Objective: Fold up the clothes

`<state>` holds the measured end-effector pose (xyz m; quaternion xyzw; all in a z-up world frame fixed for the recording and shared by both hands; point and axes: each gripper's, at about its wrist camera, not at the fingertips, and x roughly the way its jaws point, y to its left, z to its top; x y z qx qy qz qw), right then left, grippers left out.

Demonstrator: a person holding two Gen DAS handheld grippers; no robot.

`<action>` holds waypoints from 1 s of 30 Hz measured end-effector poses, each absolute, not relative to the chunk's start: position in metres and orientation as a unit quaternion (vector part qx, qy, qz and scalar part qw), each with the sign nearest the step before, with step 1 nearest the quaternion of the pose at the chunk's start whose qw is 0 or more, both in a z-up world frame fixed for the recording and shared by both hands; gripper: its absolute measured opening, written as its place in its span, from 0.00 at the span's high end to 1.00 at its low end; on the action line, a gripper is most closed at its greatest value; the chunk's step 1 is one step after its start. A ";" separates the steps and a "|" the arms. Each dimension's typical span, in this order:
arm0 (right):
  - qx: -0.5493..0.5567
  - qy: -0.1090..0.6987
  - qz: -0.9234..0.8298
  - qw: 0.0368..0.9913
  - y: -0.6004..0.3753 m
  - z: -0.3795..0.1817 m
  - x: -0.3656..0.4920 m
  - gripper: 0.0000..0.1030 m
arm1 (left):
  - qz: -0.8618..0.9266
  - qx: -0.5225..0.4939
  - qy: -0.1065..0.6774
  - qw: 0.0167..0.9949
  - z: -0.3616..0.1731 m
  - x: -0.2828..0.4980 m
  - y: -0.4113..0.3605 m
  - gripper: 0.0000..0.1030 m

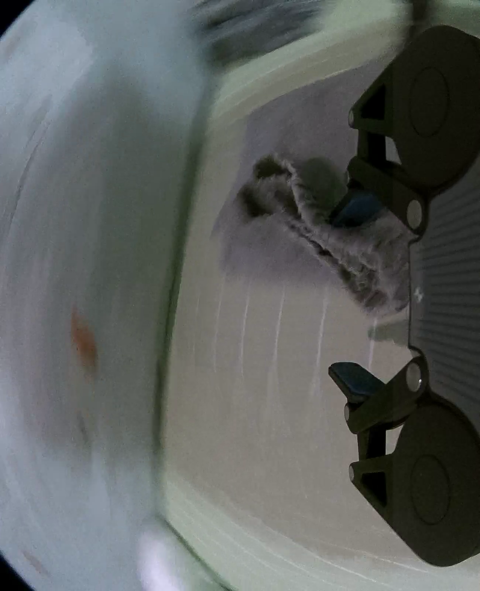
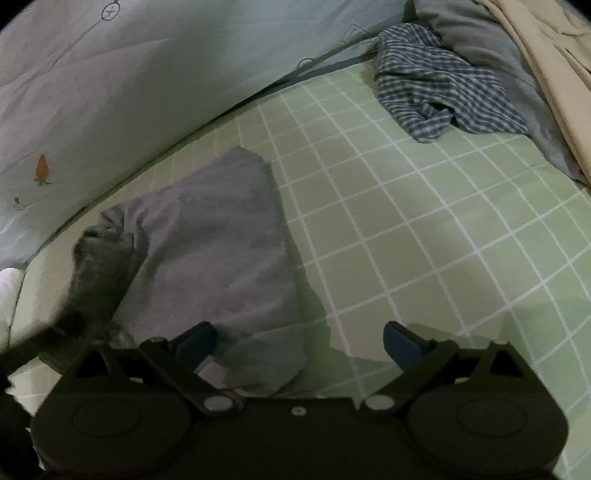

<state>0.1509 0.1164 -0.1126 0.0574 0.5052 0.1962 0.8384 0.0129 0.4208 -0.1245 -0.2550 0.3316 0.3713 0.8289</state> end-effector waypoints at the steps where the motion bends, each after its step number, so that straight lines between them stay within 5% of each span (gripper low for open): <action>1: 0.054 0.504 0.196 0.840 0.117 -0.113 0.152 0.04 | 0.394 -0.280 0.325 0.813 -0.125 0.000 0.434 0.23; 7: 0.037 0.491 0.213 0.844 0.125 -0.113 0.163 0.04 | 0.367 -0.362 0.315 0.797 -0.132 -0.037 0.468 0.22; 19: -0.018 0.474 0.282 0.834 0.167 -0.131 0.200 0.03 | 0.193 -0.309 0.406 0.838 -0.161 0.057 0.447 0.10; 22: -0.015 0.470 0.307 0.827 0.176 -0.133 0.205 0.02 | 0.206 -0.296 0.397 0.844 -0.163 0.064 0.443 0.14; 25: -0.001 0.465 0.348 0.814 0.188 -0.133 0.207 0.07 | 0.227 -0.268 0.396 0.848 -0.161 0.066 0.437 0.38; 27: 0.011 0.466 0.360 0.809 0.197 -0.132 0.205 0.43 | 0.221 -0.270 0.394 0.850 -0.159 0.063 0.437 0.52; 30: 0.012 0.472 0.361 0.804 0.208 -0.127 0.201 0.69 | 0.212 -0.317 0.379 0.843 -0.154 0.054 0.441 0.59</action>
